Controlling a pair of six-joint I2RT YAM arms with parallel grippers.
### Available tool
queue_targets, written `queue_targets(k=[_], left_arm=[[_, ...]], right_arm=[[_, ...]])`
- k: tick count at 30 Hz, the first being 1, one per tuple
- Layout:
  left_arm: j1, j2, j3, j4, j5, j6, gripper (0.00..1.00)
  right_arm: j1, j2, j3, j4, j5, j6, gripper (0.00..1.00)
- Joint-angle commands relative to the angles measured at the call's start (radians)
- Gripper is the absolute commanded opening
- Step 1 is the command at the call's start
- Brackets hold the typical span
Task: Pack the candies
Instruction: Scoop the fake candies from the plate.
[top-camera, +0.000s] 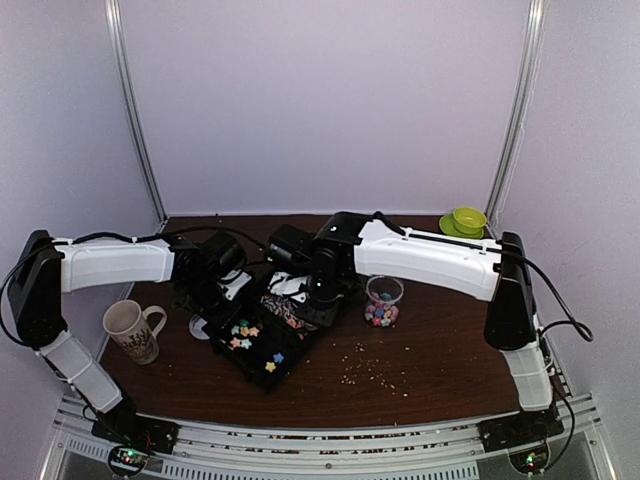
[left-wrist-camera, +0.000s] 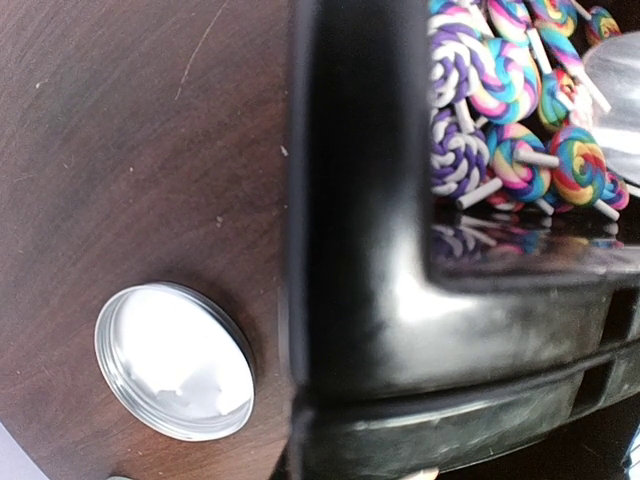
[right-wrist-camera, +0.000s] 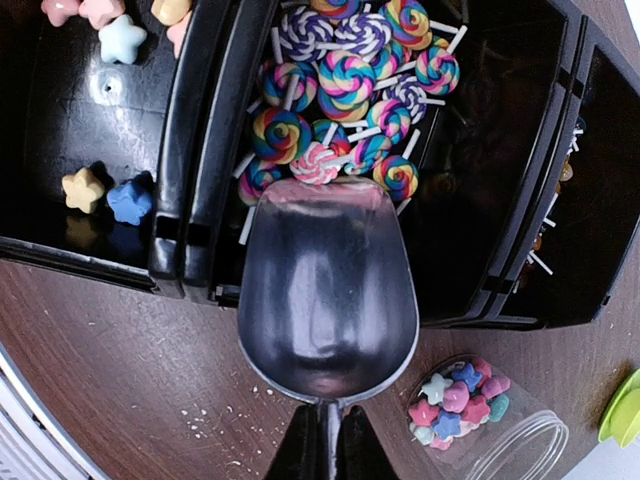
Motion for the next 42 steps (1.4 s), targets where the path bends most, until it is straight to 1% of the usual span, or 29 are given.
queue_targets(k=[1, 4, 6, 14, 19, 23, 26, 30, 32, 36, 40, 42], left_arm=[[-0.014, -0.059, 0.027, 0.120, 0.073, 0.017, 0.00], [-0.014, -0.061, 0.026, 0.128, 0.088, 0.020, 0.00], [-0.014, -0.064, 0.027, 0.132, 0.095, 0.021, 0.00], [-0.015, -0.073, 0.022, 0.141, 0.108, 0.022, 0.00], [-0.018, -0.084, 0.015, 0.152, 0.118, 0.026, 0.00], [-0.023, -0.087, 0.012, 0.155, 0.120, 0.027, 0.00], [-0.025, -0.088, 0.012, 0.155, 0.118, 0.027, 0.00], [-0.024, -0.086, 0.012, 0.156, 0.121, 0.027, 0.00], [-0.024, -0.089, 0.013, 0.156, 0.126, 0.029, 0.00], [-0.024, -0.093, 0.011, 0.161, 0.147, 0.033, 0.00], [-0.024, -0.102, 0.012, 0.163, 0.180, 0.053, 0.00], [-0.023, -0.110, 0.009, 0.165, 0.209, 0.068, 0.00]], right_arm=[[-0.030, 0.050, -0.020, 0.095, -0.100, 0.033, 0.00], [-0.033, 0.012, -0.149, 0.251, -0.138, 0.056, 0.00], [-0.034, 0.000, -0.198, 0.328, -0.143, 0.082, 0.00], [-0.037, 0.044, -0.238, 0.448, -0.116, 0.245, 0.00], [-0.040, 0.041, -0.287, 0.540, -0.100, 0.365, 0.00], [-0.052, -0.007, -0.385, 0.662, -0.108, 0.453, 0.00], [-0.065, -0.044, -0.451, 0.740, -0.147, 0.505, 0.00], [-0.068, -0.063, -0.478, 0.763, -0.140, 0.482, 0.00], [-0.062, -0.078, -0.492, 0.775, -0.122, 0.403, 0.00], [-0.043, -0.117, -0.568, 0.817, -0.020, 0.270, 0.00], [-0.033, -0.149, -0.637, 0.874, 0.055, 0.177, 0.00], [-0.032, -0.165, -0.669, 0.900, 0.064, 0.144, 0.00]])
